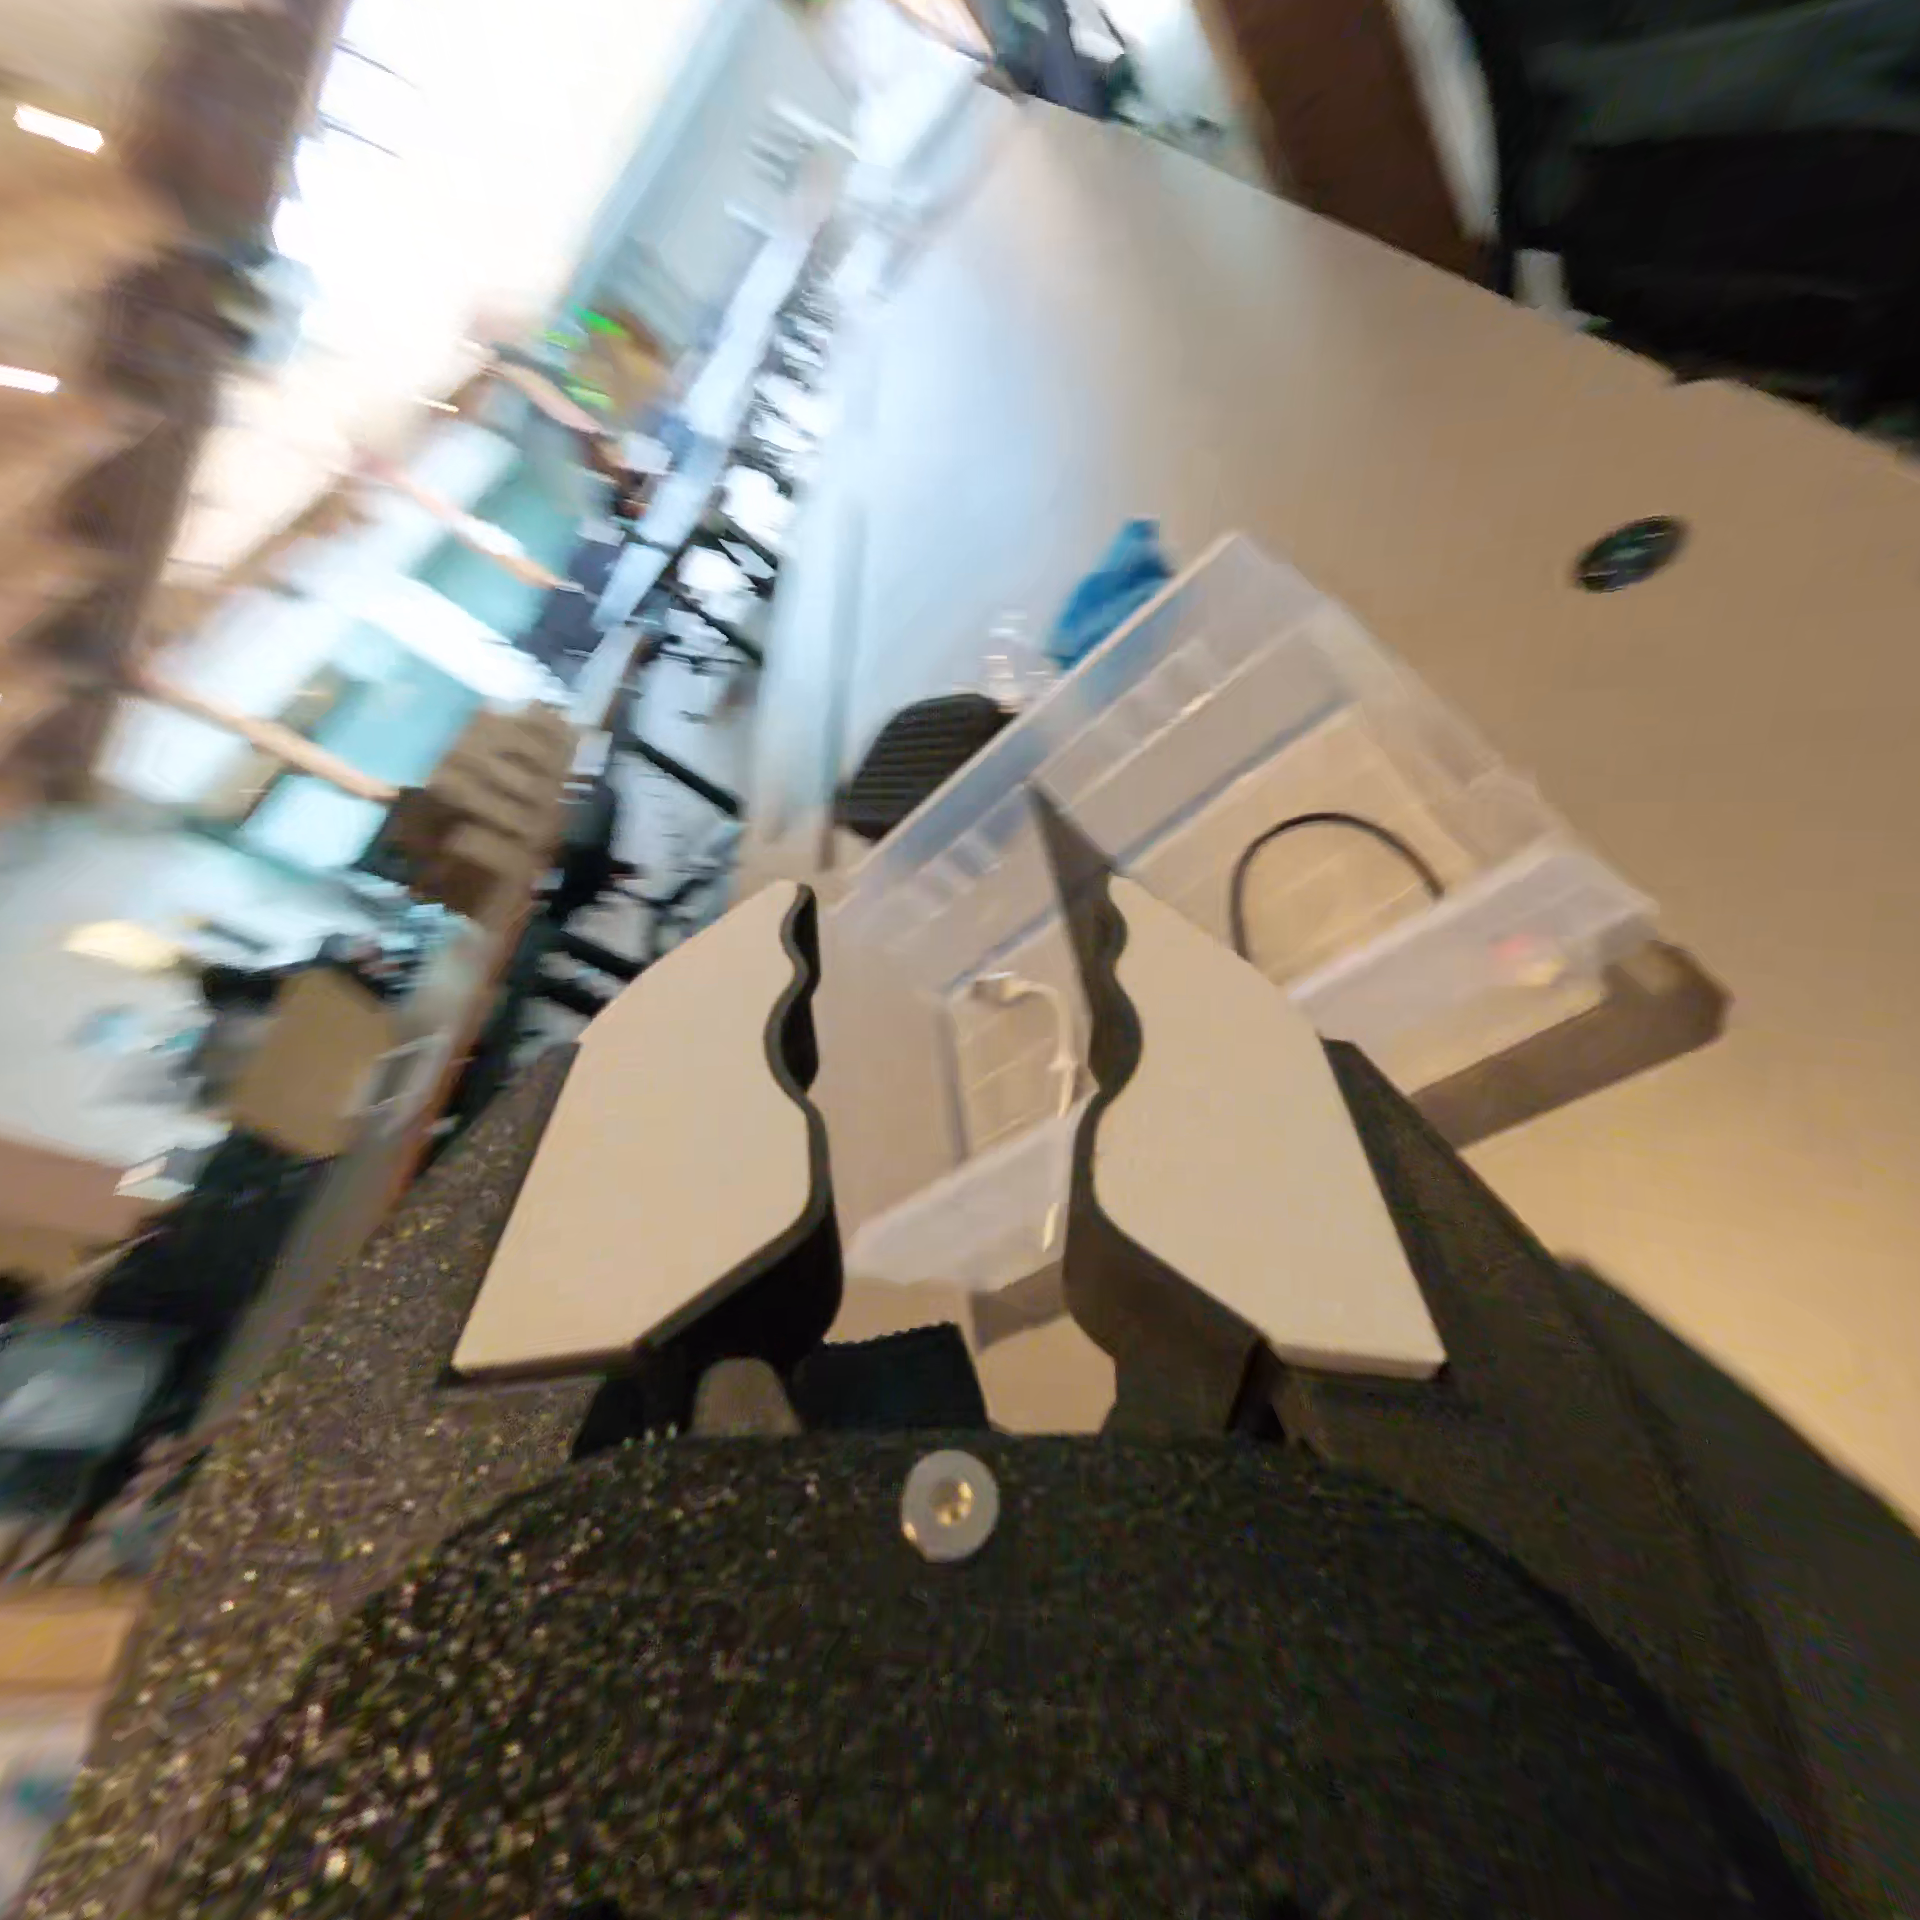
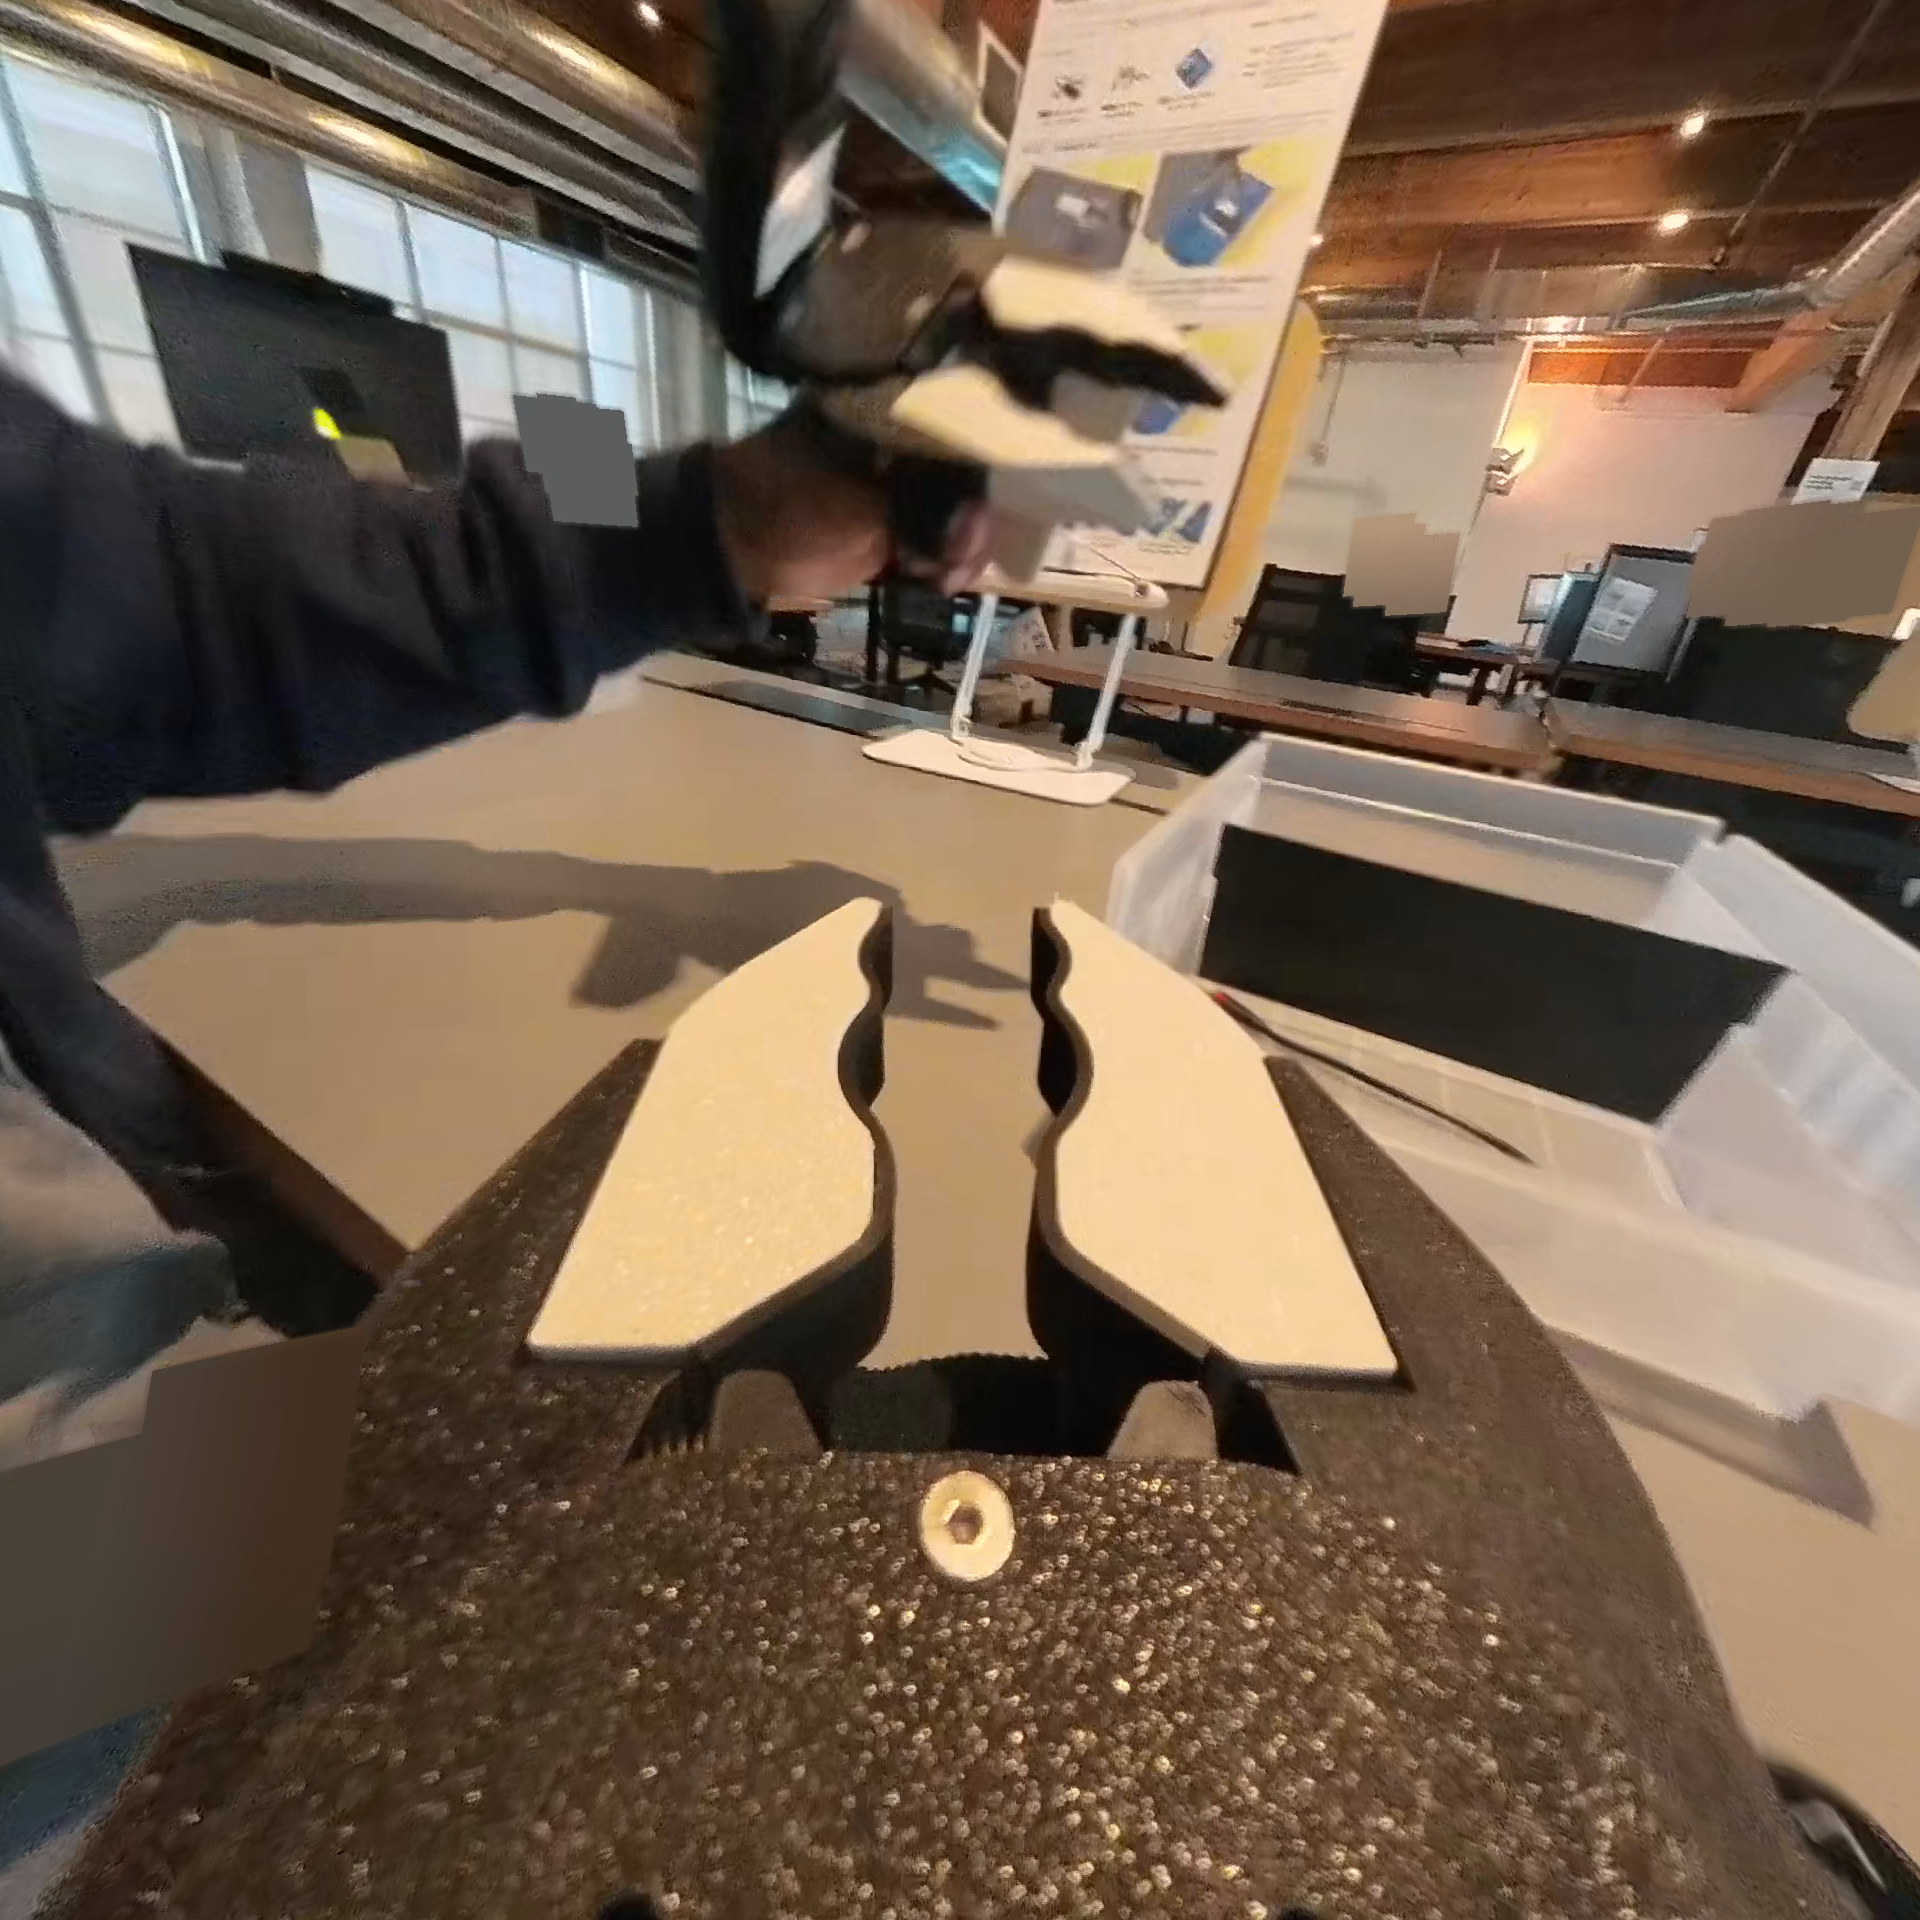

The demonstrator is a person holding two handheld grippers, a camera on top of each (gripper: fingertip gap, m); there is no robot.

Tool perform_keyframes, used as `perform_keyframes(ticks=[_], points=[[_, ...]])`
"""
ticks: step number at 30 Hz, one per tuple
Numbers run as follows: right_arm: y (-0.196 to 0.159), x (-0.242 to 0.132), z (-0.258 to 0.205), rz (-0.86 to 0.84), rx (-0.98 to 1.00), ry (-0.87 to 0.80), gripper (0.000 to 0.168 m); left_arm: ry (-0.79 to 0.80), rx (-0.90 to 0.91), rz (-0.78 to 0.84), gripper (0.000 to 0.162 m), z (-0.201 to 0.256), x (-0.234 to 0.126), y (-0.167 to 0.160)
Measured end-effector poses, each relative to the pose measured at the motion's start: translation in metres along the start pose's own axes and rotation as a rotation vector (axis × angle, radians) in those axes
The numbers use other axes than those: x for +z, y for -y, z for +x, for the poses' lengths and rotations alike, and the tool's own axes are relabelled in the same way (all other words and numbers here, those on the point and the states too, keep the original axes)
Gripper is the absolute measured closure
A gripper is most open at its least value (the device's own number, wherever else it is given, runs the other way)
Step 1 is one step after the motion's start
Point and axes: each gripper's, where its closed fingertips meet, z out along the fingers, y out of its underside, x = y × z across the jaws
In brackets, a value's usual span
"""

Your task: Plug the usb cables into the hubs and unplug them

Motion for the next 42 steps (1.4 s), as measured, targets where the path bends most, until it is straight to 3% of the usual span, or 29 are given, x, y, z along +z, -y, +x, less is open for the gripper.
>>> perform_keyframes(ticks=[7,11,14,21,27,31,34,37,39,42], points=[[0.021,0.088,-0.042,-0.009,-0.061,0.178,0.143,0.608,-0.075,0.017,0.099,-0.020,-0.163,-0.083],[0.034,0.159,-0.080,-0.017,-0.137,0.295,0.140,0.838,-0.178,0.023,0.089,-0.023,-0.250,-0.115],[0.038,0.214,-0.112,-0.019,-0.155,0.384,0.137,0.914,-0.238,0.027,0.085,-0.015,-0.291,-0.131],[0.019,0.321,-0.157,-0.029,-0.141,0.446,0.136,0.975,-0.254,-0.055,0.083,-0.013,-0.331,-0.145],[-0.023,0.339,-0.175,-0.085,-0.156,0.463,0.142,1.007,-0.260,-0.073,0.084,-0.030,-0.371,-0.129],[-0.021,0.348,-0.175,-0.068,-0.146,0.444,0.143,1.037,-0.284,-0.193,0.093,-0.036,-0.442,-0.139],[-0.022,0.358,-0.180,-0.066,-0.112,0.455,0.144,1.030,-0.374,-0.329,0.094,-0.041,-0.520,-0.164],[-0.033,0.368,-0.193,-0.094,-0.117,0.487,0.144,0.907,-0.569,-0.543,0.096,-0.032,-0.589,-0.211],[-0.039,0.375,-0.201,-0.110,-0.129,0.506,0.144,0.767,-0.728,-0.729,0.099,-0.012,-0.619,-0.247],[-0.046,0.380,-0.211,-0.126,-0.159,0.535,0.144,0.612,-0.745,-0.924,0.105,0.000,-0.641,-0.286]])
